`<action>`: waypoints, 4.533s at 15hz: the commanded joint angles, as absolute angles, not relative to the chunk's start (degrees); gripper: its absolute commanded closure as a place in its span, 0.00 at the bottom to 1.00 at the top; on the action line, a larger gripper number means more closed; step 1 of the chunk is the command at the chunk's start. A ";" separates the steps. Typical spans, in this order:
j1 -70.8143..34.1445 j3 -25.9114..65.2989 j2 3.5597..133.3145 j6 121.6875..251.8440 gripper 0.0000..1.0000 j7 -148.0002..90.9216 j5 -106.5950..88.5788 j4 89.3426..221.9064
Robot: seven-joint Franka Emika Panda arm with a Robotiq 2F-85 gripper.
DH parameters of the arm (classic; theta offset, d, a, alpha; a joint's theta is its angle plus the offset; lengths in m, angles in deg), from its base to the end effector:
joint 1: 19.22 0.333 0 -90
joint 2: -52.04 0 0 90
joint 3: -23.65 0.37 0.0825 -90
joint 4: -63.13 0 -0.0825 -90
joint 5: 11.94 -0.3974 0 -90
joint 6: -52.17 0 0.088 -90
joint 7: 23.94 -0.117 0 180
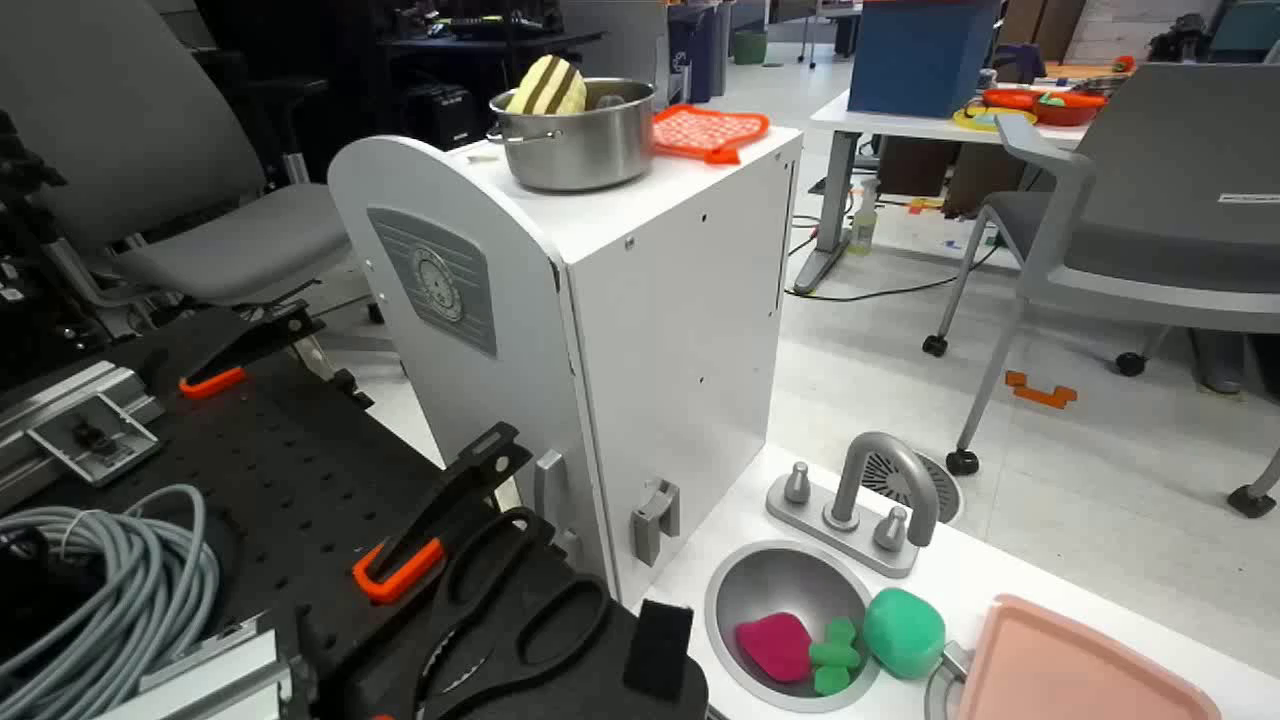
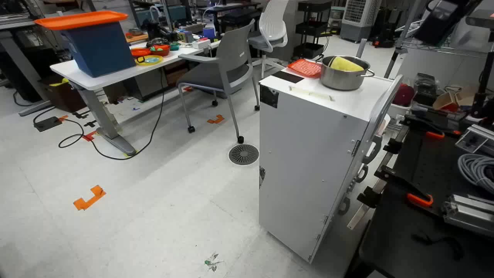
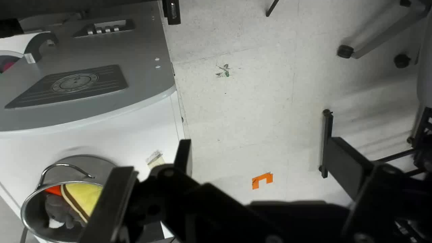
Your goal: Remove the yellow sponge from the pot
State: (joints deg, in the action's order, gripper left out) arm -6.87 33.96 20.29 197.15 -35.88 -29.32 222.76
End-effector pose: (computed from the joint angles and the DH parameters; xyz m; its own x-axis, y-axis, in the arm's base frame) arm 0.3321 0.1360 0.4232 0.9672 -0.0716 0.2439 -0.0226 -0.9799 -0.1983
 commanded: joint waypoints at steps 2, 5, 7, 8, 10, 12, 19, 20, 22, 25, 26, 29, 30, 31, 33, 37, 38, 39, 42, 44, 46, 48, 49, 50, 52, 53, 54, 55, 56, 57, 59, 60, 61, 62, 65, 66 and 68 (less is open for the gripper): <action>-6.59 33.59 20.22 196.96 0.00 -36.13 -28.95 222.69; -6.59 33.59 20.22 196.96 0.00 -36.13 -28.95 222.69; -6.59 33.59 20.23 196.96 0.00 -36.13 -28.95 222.69; -6.59 33.59 20.22 196.96 0.00 -36.13 -28.95 222.69; -6.59 33.59 20.22 196.96 0.00 -36.13 -28.95 222.69; -6.59 33.59 20.22 196.96 0.00 -36.13 -28.95 222.69; -6.59 33.59 20.22 196.96 0.00 -36.13 -28.95 222.69; -6.59 33.59 20.22 196.96 0.00 -36.13 -28.95 222.69; -6.59 33.59 20.22 196.96 0.00 -36.13 -28.95 222.69; -6.59 33.59 20.22 196.96 0.00 -36.13 -28.95 222.69; -6.59 33.59 20.22 196.96 0.00 -36.13 -28.95 222.69; -6.59 33.59 20.22 196.96 0.00 -36.13 -28.95 222.69; -6.59 33.59 20.22 196.96 0.00 -36.13 -28.95 222.69; -6.59 33.59 20.22 196.96 0.00 -36.13 -28.95 222.69; -6.59 33.59 20.22 196.96 0.00 -36.13 -28.95 222.69; -6.59 33.59 20.22 196.96 0.00 -36.12 -28.91 222.69; -6.59 33.59 20.22 196.96 0.00 -36.12 -28.91 222.69; -6.59 33.59 20.22 196.96 0.00 -36.12 -28.91 222.69; -6.59 33.59 20.22 196.96 0.00 -36.12 -28.91 222.69; -6.59 33.59 20.22 196.96 0.00 -36.12 -28.91 222.69; -6.59 33.59 20.22 196.96 0.00 -36.12 -28.91 222.69; -6.59 33.59 20.22 196.96 0.00 -36.12 -28.91 222.69; -6.59 33.59 20.22 196.96 0.00 -36.12 -28.91 222.69; -4.24 31.88 20.39 198.21 0.00 -33.76 -31.84 222.70; -5.68 32.97 20.21 196.97 0.00 -35.23 -30.13 222.54; -4.94 32.52 20.20 196.97 0.00 -34.65 -31.01 222.42; -4.50 32.26 20.19 196.97 0.00 -34.41 -31.42 222.39; -4.29 32.16 20.19 196.96 0.00 -34.37 -31.50 222.39; -4.20 32.12 20.19 196.96 0.00 -34.35 -31.52 222.39; -4.18 32.09 20.19 196.96 0.00 -34.35 -31.53 222.39; -4.18 32.07 20.19 196.97 0.00 -34.34 -31.54 222.39; -4.19 32.06 20.19 196.97 0.00 -34.34 -31.54 222.39; -4.19 32.06 20.19 196.97 0.00 -34.34 -31.54 222.39; -4.81 32.55 19.97 196.86 0.00 -34.99 -30.72 222.40; -8.00 34.59 19.16 196.53 0.00 -38.98 -27.33 222.43; -8.67 34.79 19.02 196.33 0.00 -39.69 -26.48 222.43; -10.21 35.17 18.62 196.06 0.00 -41.35 -24.67 222.43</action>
State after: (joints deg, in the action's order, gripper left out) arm -7.70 33.83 20.17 197.21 -38.34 -27.25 222.50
